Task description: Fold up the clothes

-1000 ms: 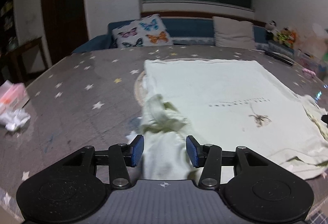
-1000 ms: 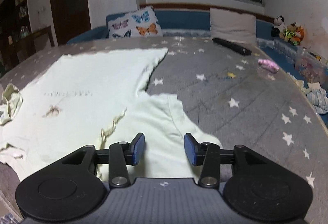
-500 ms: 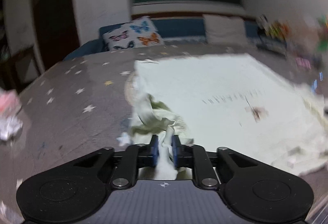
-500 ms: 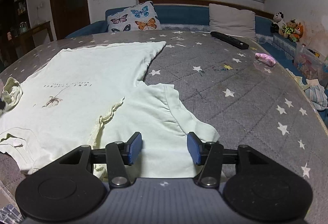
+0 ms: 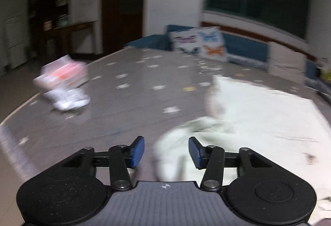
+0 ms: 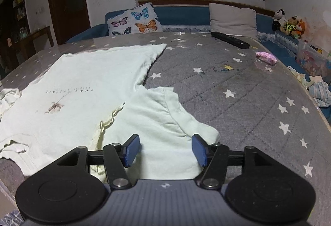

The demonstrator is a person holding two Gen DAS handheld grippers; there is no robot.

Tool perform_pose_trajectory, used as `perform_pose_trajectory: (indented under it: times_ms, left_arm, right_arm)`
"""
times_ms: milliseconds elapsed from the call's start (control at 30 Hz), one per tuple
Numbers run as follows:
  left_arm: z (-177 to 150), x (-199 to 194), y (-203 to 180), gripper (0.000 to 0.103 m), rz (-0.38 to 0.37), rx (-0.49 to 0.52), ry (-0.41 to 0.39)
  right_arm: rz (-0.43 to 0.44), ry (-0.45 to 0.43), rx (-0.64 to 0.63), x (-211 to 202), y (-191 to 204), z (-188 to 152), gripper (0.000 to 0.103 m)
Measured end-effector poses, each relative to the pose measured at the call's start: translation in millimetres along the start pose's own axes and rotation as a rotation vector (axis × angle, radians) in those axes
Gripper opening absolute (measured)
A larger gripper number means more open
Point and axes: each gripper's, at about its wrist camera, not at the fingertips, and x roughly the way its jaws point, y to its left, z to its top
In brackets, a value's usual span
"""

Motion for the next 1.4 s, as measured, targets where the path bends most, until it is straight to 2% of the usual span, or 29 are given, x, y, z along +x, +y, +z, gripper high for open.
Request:
perform_pose_trajectory:
  times_ms: [67,133,300,400,533,700,867,1100,1267,1400]
  left_arm:
    - [3,1,-20,0.057,-0.071,0.041,-0.008]
    - [2,6,-38,0.067,-0.122,0.079,-0.004]
    - [-7,25,-77,0.07,-0.217,0.163,0.038]
    - [-16,37,-87,0.068,-0.188,0.202,0.056]
    - [-20,45,-79,0.068,-0.168,0.2,0.069]
    - [-19,49,-69,0.069,-0.144,0.189,0.067]
    - [-20,47,-66,0.07,-0.144,0.18,0.056]
    - [-19,51,-64,0.083,-0.139,0.169,0.051]
    - [-18,54,-64,0.094,-0.156,0.17,0.062]
    - [-18,56,-64,0.1,-0.167,0.168,0.07]
  right_arm:
    - [-0.006,0.006,-0.027,0,3,-2,0.06]
    - [-0.006,0.011,-0.036,-1,4,-4,0.06]
    - [-0.007,0.026,-0.044,-8,4,-9,0.06]
    - [-0.009,0.043,-0.048,-13,6,-12,0.06]
    - [0.002,0.065,-0.057,-21,7,-11,0.059]
    - [0.053,0.003,-0.097,-27,11,17,0.059]
    - [0.167,-0.029,-0.191,7,30,56,0.059]
    - [0.28,0.025,-0.198,71,52,82,0.059]
    - [0.238,0.074,-0.169,88,42,75,0.059]
    - [0.221,0.075,-0.173,83,40,77,0.059]
